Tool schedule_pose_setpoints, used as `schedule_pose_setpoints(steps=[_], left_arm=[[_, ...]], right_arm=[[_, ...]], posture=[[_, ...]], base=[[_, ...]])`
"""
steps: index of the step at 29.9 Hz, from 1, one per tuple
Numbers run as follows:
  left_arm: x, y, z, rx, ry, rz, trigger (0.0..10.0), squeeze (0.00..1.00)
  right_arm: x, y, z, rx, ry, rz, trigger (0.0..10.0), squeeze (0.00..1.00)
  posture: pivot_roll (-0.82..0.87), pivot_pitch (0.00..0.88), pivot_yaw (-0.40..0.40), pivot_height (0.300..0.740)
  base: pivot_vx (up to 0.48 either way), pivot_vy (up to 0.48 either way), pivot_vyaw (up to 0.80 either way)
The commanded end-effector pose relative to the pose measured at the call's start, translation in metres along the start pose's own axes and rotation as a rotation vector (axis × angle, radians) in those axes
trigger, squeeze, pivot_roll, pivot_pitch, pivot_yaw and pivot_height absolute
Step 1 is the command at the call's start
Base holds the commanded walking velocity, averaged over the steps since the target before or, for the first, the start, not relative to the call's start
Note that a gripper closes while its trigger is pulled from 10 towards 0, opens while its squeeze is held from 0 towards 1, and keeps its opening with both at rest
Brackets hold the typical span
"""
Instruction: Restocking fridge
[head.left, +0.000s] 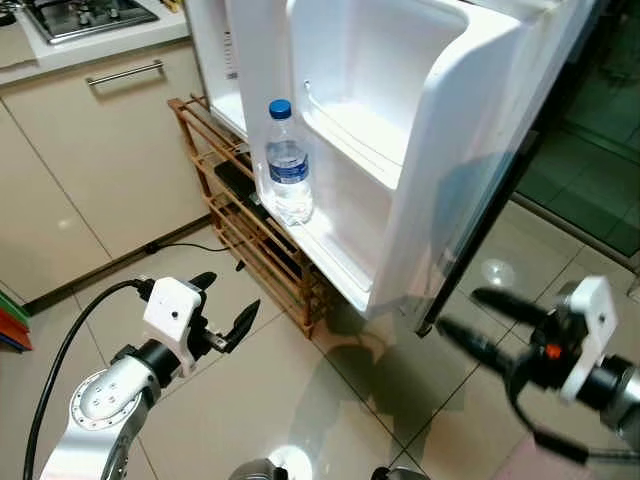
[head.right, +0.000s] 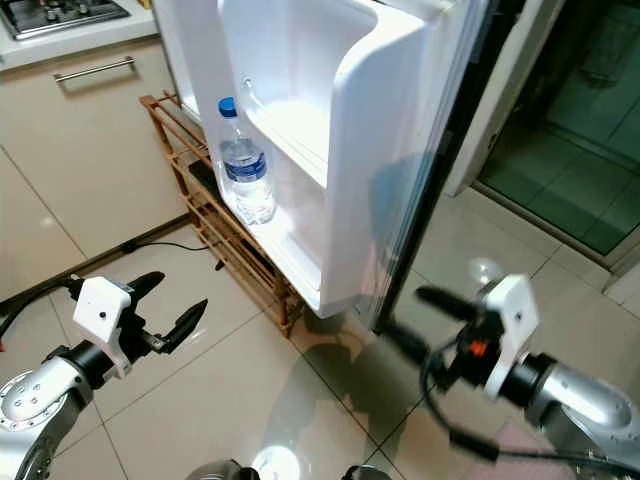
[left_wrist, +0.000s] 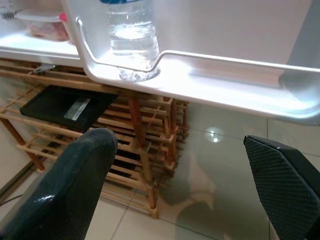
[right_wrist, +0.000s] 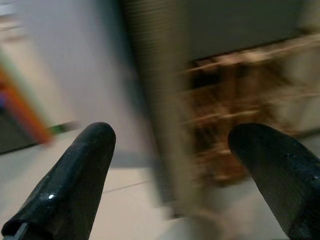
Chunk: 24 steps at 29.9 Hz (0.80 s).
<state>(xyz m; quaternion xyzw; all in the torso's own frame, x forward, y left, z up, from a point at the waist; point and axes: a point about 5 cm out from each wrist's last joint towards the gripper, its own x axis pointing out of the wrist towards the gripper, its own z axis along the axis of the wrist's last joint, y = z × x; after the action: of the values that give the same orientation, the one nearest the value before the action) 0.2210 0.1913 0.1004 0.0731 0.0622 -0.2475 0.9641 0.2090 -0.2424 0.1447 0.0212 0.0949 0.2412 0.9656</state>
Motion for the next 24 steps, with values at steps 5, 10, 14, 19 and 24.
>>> schedule_pose_setpoints(steps=[5,10,14,19,24], left_arm=[[-0.003,0.003,-0.017,0.019,0.097,0.041,10.0,0.0],[-0.004,0.015,-0.041,0.043,0.257,0.137,10.0,0.0],[0.007,0.022,-0.059,0.029,0.352,0.185,10.0,0.0],[0.021,0.015,-0.075,0.02,0.431,0.09,10.0,0.0],[0.038,0.014,-0.084,-0.028,0.412,0.037,10.0,0.0]], right_arm=[[0.006,-0.046,-0.015,-0.132,0.106,-0.4,10.0,0.0],[0.029,-0.05,-0.017,-0.189,0.134,-0.519,10.0,0.0],[0.06,-0.043,-0.017,-0.218,0.131,-0.562,10.0,0.0],[0.083,-0.027,-0.005,-0.191,0.06,-0.521,10.0,0.0],[0.096,0.001,0.014,-0.131,-0.05,-0.338,10.0,0.0]], posture=[[0.03,0.037,0.021,0.74],[0.04,0.038,0.023,0.74],[0.05,0.041,0.024,0.74],[0.04,0.047,0.032,0.74],[0.04,0.055,0.024,0.74]], base=[[0.0,0.0,0.0],[0.0,0.0,0.0],[0.0,0.0,0.0],[0.0,0.0,0.0],[0.0,0.0,0.0]])
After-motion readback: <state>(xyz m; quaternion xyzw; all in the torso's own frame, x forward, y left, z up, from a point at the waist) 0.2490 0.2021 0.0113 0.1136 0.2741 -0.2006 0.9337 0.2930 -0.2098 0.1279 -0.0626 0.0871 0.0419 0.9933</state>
